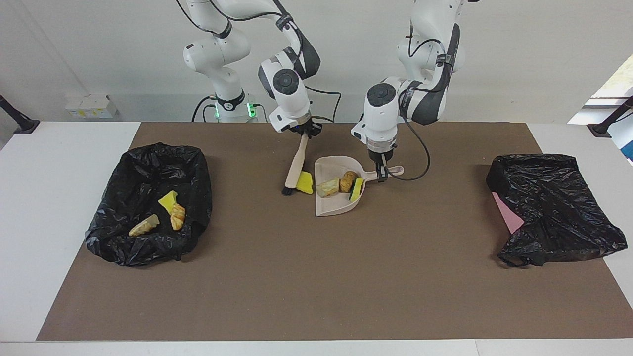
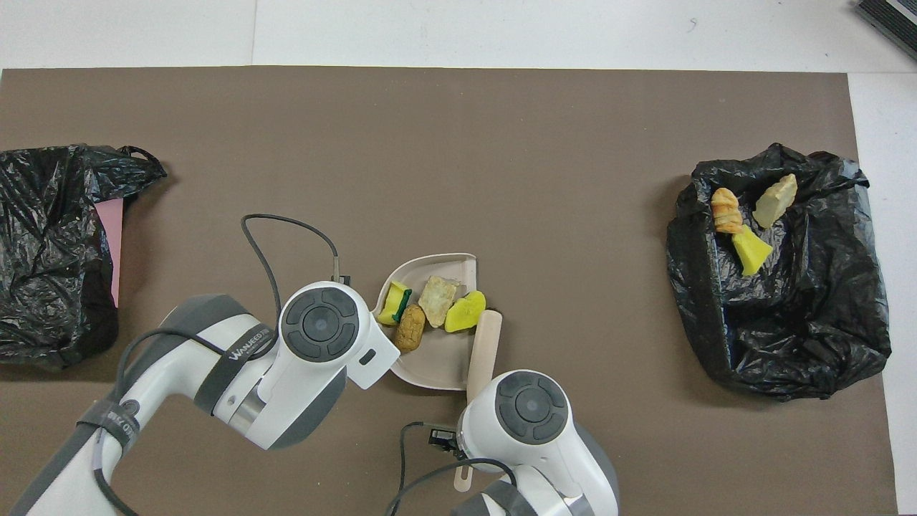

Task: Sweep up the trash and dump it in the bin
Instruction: 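Carry the loaded dustpan with the left gripper toward the nearer trash bag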

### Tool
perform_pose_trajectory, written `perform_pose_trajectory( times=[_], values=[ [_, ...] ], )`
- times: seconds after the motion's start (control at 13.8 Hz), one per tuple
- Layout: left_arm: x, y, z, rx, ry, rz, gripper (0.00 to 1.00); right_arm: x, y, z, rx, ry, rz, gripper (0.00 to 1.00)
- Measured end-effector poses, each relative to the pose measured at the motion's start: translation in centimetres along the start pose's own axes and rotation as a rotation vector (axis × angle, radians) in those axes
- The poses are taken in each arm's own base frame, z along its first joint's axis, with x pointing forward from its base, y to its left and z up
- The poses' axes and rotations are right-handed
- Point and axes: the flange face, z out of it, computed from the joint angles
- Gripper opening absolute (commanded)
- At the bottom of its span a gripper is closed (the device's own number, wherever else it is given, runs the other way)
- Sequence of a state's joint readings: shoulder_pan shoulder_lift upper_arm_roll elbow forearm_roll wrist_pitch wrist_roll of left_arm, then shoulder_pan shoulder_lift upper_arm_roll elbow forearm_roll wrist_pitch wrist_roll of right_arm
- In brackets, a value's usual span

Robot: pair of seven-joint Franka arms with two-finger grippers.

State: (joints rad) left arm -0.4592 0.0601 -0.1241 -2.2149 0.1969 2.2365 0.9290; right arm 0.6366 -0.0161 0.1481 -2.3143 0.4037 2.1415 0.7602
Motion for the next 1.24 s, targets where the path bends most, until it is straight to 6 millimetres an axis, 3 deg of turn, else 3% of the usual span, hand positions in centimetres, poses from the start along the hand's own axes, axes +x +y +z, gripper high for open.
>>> perform_pose_trajectory(
  times=[0.36,0.95,1.24],
  values=[
    [-1.5,-0.6,0.5,-0.004,0.035,-0.017,0.0,-2.9,-2.8,-0.6,0.004,0.005,-0.077,0.0],
    [-7.8,-4.4,2.3,-0.054,0.174,-0.07,0.0,-4.6,-3.3,-3.8,-0.051,0.003,-0.141,0.0],
    [-10.7,-6.6,2.4,-0.048,0.185,-0.073,0.0,-7.5,-3.7,-3.2,-0.114,0.058,-0.235,0.0]
  ],
)
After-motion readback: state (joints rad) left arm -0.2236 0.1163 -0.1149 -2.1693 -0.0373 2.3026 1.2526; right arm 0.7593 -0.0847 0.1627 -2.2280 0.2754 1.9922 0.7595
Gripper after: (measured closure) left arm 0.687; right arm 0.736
